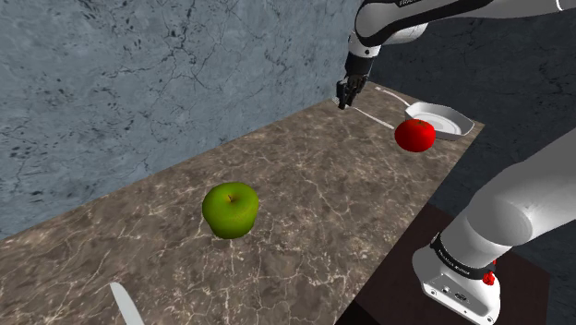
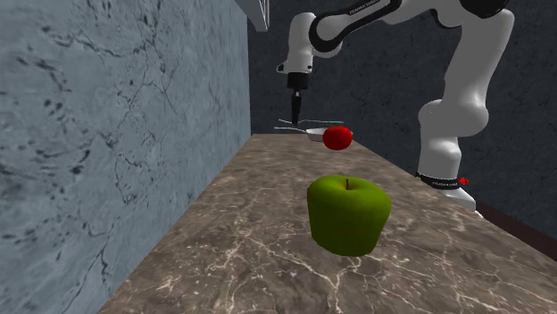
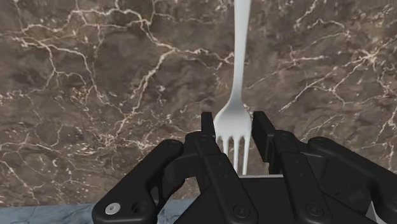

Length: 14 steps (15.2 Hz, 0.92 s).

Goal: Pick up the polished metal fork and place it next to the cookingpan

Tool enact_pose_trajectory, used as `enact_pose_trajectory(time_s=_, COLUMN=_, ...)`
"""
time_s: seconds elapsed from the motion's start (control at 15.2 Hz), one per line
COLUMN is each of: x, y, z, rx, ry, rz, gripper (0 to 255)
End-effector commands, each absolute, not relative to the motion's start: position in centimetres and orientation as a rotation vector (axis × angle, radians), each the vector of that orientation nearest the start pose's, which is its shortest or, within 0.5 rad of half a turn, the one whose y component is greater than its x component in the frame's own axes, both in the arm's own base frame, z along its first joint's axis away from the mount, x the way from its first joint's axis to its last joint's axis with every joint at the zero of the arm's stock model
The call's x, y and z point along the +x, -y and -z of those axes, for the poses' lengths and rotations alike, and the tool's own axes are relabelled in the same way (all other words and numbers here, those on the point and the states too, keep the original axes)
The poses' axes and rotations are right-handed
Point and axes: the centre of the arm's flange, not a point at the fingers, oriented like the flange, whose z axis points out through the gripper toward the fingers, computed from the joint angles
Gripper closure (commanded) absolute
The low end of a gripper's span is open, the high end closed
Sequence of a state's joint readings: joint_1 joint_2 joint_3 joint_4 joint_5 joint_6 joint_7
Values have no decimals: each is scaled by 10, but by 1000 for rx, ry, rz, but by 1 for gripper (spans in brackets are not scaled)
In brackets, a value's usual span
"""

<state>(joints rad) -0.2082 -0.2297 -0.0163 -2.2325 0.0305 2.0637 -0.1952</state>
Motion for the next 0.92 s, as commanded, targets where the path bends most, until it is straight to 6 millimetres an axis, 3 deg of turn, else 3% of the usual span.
enact_pose_trajectory(time_s=0.0, x=469, y=132, z=-471, rx=-3122, ry=-64, rz=103, gripper=255)
enact_pose_trajectory(time_s=0.4, x=452, y=209, z=-471, rx=-3122, ry=-64, rz=103, gripper=255)
enact_pose_trajectory(time_s=0.86, x=452, y=209, z=-434, rx=-3122, ry=-64, rz=103, gripper=255)
